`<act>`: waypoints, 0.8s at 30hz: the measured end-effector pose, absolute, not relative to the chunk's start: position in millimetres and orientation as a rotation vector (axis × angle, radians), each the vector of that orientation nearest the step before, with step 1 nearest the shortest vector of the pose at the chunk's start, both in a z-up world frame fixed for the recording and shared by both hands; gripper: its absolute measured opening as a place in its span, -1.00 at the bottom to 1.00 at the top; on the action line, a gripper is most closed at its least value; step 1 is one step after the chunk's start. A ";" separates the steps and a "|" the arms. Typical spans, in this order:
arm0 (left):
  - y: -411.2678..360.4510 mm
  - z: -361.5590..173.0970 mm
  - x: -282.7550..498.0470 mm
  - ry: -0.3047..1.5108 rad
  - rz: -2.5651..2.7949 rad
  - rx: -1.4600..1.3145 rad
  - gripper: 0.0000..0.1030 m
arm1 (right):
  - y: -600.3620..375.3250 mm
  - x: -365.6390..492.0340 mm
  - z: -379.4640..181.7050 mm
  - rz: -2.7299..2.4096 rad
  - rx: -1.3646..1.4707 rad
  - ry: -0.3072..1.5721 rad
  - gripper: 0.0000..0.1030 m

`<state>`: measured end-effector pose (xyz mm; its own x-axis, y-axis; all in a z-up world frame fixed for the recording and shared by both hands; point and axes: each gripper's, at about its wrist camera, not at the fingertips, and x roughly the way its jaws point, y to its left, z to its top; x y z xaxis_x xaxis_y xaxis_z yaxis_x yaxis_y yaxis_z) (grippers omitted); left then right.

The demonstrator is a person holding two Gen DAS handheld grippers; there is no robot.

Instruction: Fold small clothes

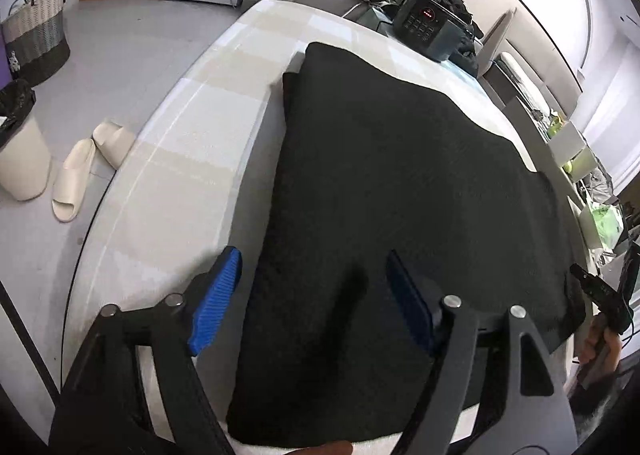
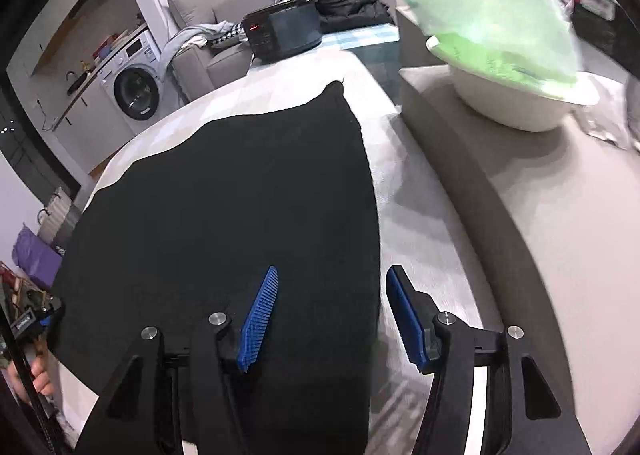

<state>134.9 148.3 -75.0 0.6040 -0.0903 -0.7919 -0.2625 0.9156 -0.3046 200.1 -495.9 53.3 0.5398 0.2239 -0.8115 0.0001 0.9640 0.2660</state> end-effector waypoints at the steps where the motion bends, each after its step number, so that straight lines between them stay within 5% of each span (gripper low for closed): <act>1: 146.5 -75.1 137.4 0.929 0.104 -0.406 0.24 | -494.9 203.8 51.6 0.130 0.241 0.998 -0.01; 5: 141.6 -77.1 141.7 0.936 0.098 -0.373 -0.20 | -485.4 204.2 55.5 0.171 0.216 0.969 -0.76; 7: 139.8 -78.3 140.6 0.936 0.095 -0.346 -0.51 | -480.8 197.6 61.4 0.180 0.180 0.929 -0.81; 13: 145.4 -79.9 135.9 0.927 0.107 -0.357 -0.51 | -482.1 197.7 44.3 0.071 0.104 0.996 -0.82; 15: 147.6 -76.9 130.8 0.928 0.110 -0.381 -0.50 | -477.9 194.2 50.8 0.055 0.086 0.975 -0.72; 20: 160.2 -69.7 104.4 0.913 0.157 -0.419 -0.04 | -472.3 172.4 81.3 0.054 0.101 0.849 0.07; 24: 169.7 -75.5 82.2 0.911 0.123 -0.506 -0.02 | -456.6 151.1 97.5 0.100 0.114 0.800 0.30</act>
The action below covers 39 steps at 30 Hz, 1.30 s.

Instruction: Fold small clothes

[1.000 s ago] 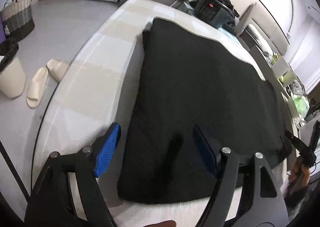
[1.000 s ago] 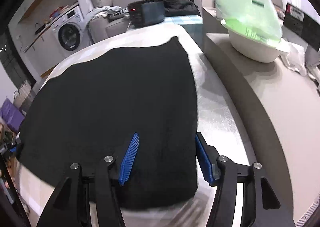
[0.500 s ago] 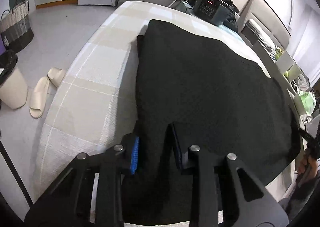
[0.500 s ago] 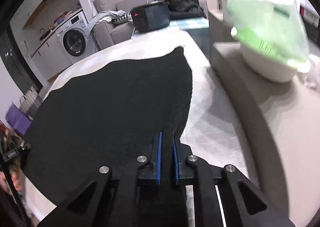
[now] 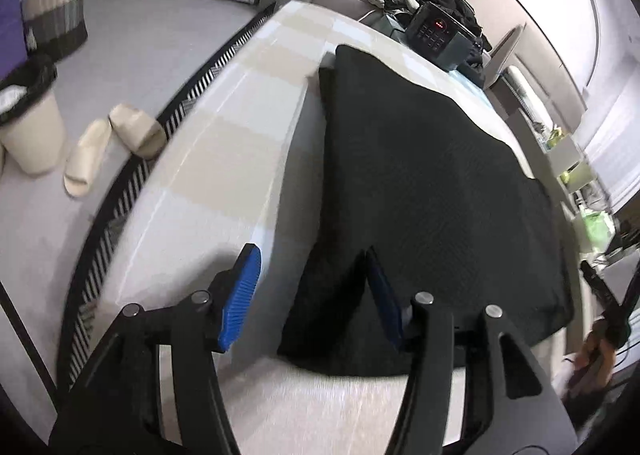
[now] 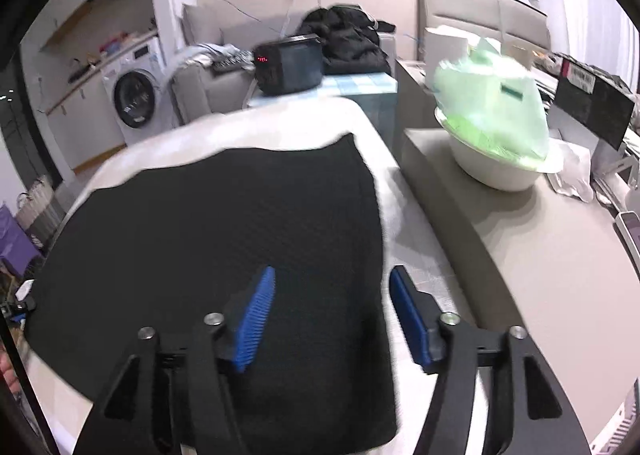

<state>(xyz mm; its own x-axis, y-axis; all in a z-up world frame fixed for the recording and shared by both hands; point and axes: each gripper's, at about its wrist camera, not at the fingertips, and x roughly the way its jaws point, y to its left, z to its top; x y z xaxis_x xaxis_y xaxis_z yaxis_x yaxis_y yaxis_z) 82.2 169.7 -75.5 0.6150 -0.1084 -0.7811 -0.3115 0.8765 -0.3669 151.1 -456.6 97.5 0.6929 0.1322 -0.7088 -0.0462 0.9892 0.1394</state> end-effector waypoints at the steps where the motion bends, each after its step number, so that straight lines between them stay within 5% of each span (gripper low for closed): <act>1: 169.1 -77.5 78.7 0.920 0.116 -0.510 -0.02 | -451.0 147.4 98.7 0.121 0.121 0.800 0.31; 6: 159.9 -78.3 72.8 0.913 0.046 -0.500 -0.10 | -401.1 131.3 98.2 0.258 0.070 0.806 0.33; 10: 151.2 -81.2 72.2 0.902 0.045 -0.483 -0.80 | -364.5 123.7 91.7 0.348 0.065 0.827 0.37; 12: 149.7 -74.5 69.7 0.870 0.044 -0.479 -0.89 | -348.2 122.1 89.6 0.372 0.046 0.839 0.37; 21: 155.0 -50.3 67.3 0.819 -0.024 -0.584 -0.91 | -222.6 89.3 79.3 0.695 -0.091 0.873 0.58; 34: 162.4 -44.7 75.7 0.832 -0.078 -0.651 -0.91 | -78.9 52.5 59.8 0.909 -0.289 0.840 0.58; 36: 163.4 -43.5 74.6 0.833 -0.087 -0.653 -0.91 | -64.5 54.8 57.0 0.876 -0.324 0.816 0.32; 38: 165.7 -42.3 71.4 0.836 -0.089 -0.651 -0.90 | -60.7 60.0 55.4 0.847 -0.328 0.818 -0.50; 39: 167.9 -41.5 68.9 0.835 -0.083 -0.657 -0.89 | -66.2 64.5 55.1 0.854 -0.302 0.829 -0.63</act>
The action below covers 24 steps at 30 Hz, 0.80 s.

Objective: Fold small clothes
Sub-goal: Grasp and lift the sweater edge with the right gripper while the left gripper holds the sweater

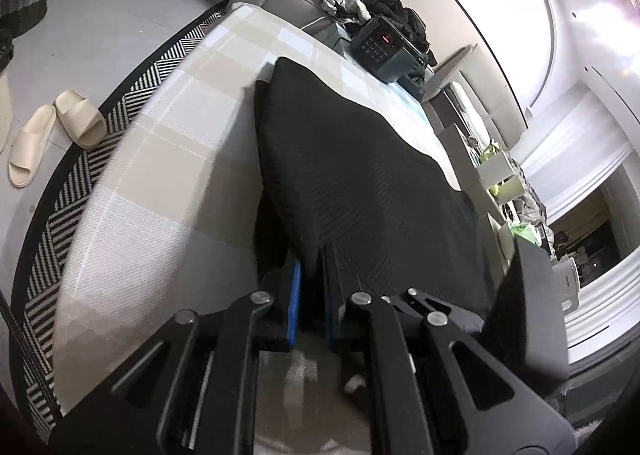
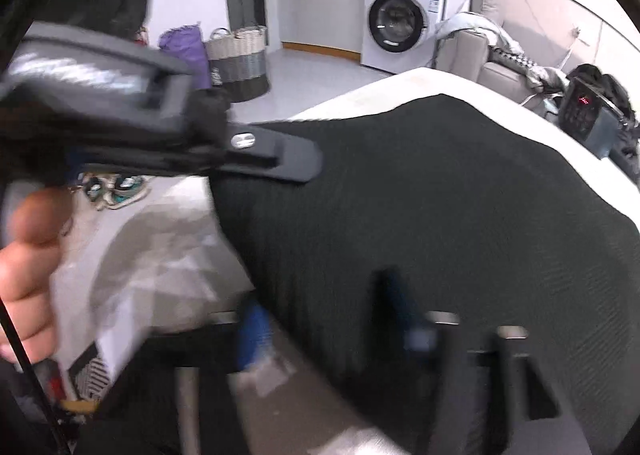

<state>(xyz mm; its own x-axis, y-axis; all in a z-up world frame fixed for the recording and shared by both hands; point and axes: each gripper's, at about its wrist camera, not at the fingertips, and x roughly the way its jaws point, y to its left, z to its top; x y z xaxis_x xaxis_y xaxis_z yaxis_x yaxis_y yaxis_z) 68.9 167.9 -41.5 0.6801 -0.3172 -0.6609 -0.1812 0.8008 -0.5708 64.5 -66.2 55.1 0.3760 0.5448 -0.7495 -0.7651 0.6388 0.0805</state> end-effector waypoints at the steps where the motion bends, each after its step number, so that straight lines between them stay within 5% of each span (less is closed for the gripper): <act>1: 170.9 -41.1 66.5 0.839 -0.077 -0.666 -0.76 | -73.6 69.4 56.4 0.865 -0.247 0.841 -0.75; 2: 176.7 -40.5 62.2 0.840 -0.062 -0.681 -0.62 | -84.0 75.6 58.7 0.866 -0.172 0.852 -0.80; 4: 187.1 -40.0 54.5 0.809 -0.017 -0.711 0.12 | -106.6 92.7 61.8 0.874 -0.004 0.895 -0.81; 6: 197.6 -42.8 50.6 0.772 -0.007 -0.761 0.27 | -122.2 109.1 62.5 0.870 0.142 0.917 -0.81; 24: 211.1 -97.2 154.6 0.887 -0.179 -1.056 0.43 | -127.2 127.0 70.1 0.904 0.109 0.862 -0.82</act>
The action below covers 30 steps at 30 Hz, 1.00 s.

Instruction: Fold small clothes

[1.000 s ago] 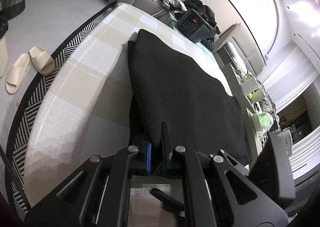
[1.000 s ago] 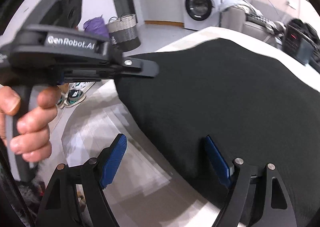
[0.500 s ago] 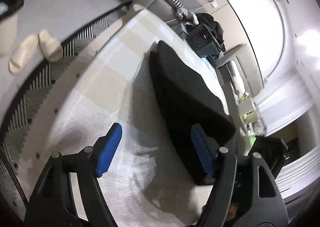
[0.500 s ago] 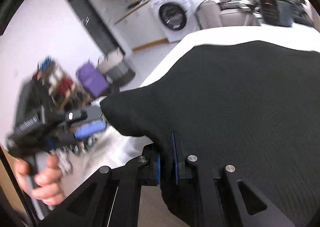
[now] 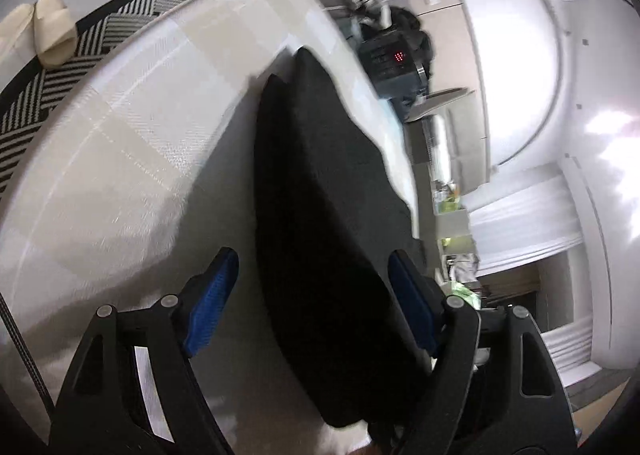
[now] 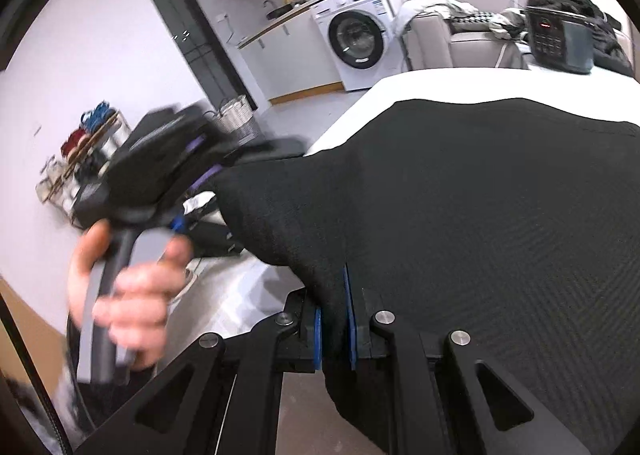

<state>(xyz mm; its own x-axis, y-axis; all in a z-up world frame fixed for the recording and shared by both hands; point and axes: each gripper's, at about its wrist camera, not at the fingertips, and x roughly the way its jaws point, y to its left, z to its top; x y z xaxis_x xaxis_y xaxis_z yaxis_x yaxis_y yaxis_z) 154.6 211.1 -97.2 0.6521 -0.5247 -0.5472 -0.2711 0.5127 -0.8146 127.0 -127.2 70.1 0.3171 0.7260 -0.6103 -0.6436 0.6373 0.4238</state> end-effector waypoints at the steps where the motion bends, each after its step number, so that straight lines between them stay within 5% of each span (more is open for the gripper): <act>1: 209.7 -100.5 164.8 0.907 -0.172 -1.053 0.30 | -127.5 124.7 68.6 0.910 0.101 0.860 -0.82; 8: 204.2 -108.6 203.2 0.946 -0.188 -1.044 0.14 | -130.5 121.5 66.1 0.943 0.122 0.857 -0.82; 14: 201.4 -119.0 231.8 0.995 -0.135 -1.024 -0.80 | -140.5 122.8 69.5 0.951 0.161 0.842 -0.82; 21: 184.2 -97.8 246.5 0.945 -0.077 -0.893 -0.84 | -143.9 128.3 58.1 0.937 0.199 0.893 -0.82; 30: 113.9 -7.8 267.3 0.872 -0.115 -0.664 -0.86 | -184.4 125.5 80.7 0.923 0.344 0.803 -0.82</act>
